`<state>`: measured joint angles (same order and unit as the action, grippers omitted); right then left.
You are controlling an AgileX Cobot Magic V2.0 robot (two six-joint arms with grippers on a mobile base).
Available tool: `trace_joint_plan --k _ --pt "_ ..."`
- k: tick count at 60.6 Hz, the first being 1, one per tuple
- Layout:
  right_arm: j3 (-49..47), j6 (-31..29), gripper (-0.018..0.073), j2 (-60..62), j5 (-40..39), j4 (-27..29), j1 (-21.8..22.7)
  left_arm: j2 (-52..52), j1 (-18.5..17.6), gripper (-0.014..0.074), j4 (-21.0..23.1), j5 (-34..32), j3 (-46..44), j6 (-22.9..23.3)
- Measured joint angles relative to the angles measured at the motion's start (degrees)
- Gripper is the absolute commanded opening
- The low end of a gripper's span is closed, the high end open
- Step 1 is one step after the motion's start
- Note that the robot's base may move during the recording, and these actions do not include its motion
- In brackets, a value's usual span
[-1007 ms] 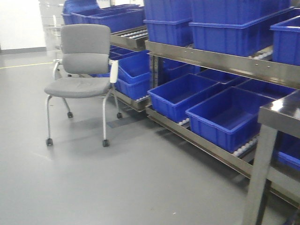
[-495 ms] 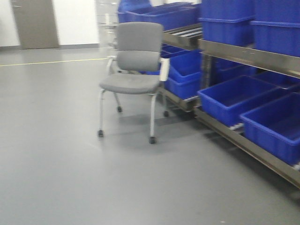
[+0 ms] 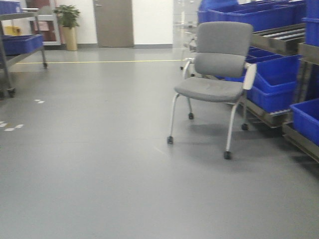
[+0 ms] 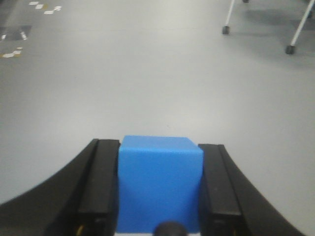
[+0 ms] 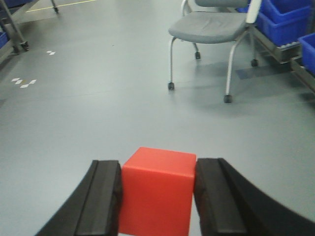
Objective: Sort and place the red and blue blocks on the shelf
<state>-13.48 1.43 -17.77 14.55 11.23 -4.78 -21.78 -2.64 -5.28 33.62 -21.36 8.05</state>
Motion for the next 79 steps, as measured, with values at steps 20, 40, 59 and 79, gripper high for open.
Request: trace_joint_plan --k 20,40,59,79 --pt "0.0 0.0 0.005 0.0 0.0 0.0 0.0 0.0 0.0 0.0124 0.0 0.0 0.0 0.0" --pt "0.0 0.0 0.005 0.0 0.0 0.0 0.0 0.0 0.0 0.0124 0.0 0.0 0.0 0.0" --pt "0.0 0.0 0.005 0.0 0.0 0.0 0.0 0.0 0.0 0.0124 0.0 0.0 0.0 0.0" --pt "0.0 0.0 0.005 0.0 0.0 0.0 0.0 0.0 0.0 0.0124 0.1 0.0 0.0 0.0"
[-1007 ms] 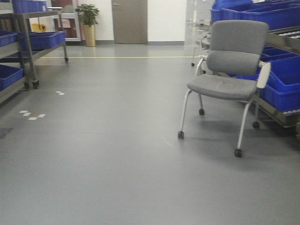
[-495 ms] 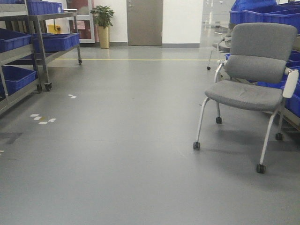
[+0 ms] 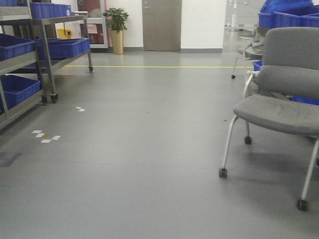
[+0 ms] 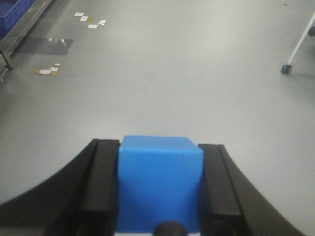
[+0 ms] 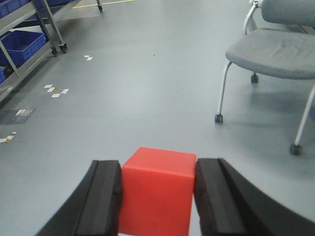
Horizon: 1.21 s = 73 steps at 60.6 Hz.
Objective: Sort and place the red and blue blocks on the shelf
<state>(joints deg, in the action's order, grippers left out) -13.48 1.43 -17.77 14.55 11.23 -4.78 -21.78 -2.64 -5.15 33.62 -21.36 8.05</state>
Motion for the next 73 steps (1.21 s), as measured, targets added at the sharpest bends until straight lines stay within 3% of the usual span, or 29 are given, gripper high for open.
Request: trace_joint_plan --k 73 --pt "0.0 0.0 0.005 0.0 0.0 0.0 0.0 0.0 0.0 0.0124 0.0 0.0 0.0 0.0"
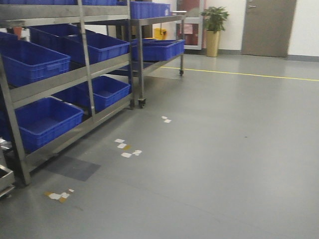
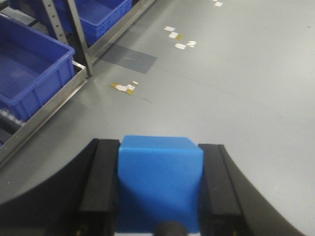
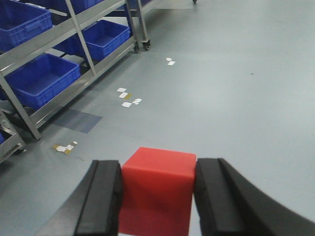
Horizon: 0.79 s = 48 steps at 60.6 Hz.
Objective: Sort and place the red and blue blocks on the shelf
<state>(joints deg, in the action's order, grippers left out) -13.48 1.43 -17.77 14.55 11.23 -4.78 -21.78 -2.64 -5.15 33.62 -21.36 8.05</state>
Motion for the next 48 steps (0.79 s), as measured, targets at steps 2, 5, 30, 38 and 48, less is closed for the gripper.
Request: trace_joint_plan --k 2,5,30,38,48 --pt "0.0 0.0 0.005 0.0 0.0 0.0 0.0 0.0 0.0 0.0124 0.0 0.0 0.0 0.0" --pt "0.0 0.0 0.005 0.0 0.0 0.0 0.0 0.0 0.0 0.0124 0.0 0.0 0.0 0.0" --pt "0.0 0.0 0.005 0.0 0.0 0.0 0.0 0.0 0.0 0.0124 0.0 0.0 0.0 0.0" --pt "0.0 0.0 0.005 0.0 0.0 0.0 0.0 0.0 0.0 0.0124 0.0 0.0 0.0 0.0" --pt "0.0 0.0 0.005 0.0 0.0 0.0 0.0 0.0 0.0 0.0124 0.0 0.0 0.0 0.0"
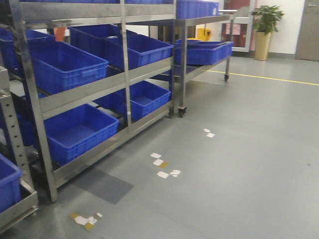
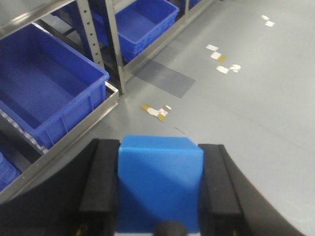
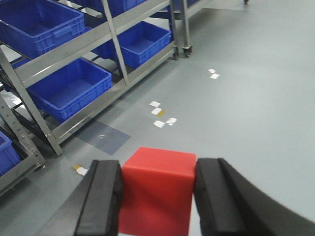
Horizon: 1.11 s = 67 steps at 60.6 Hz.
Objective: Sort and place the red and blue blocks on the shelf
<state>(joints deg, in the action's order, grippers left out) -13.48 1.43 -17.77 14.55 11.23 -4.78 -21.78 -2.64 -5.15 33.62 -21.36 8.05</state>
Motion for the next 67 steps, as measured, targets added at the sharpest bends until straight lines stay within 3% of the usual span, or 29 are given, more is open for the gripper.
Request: trace_joint_plan --k 67 --pt "0.0 0.0 0.005 0.0 0.0 0.0 0.0 0.0 0.0 0.0124 0.0 0.0 0.0 0.0"
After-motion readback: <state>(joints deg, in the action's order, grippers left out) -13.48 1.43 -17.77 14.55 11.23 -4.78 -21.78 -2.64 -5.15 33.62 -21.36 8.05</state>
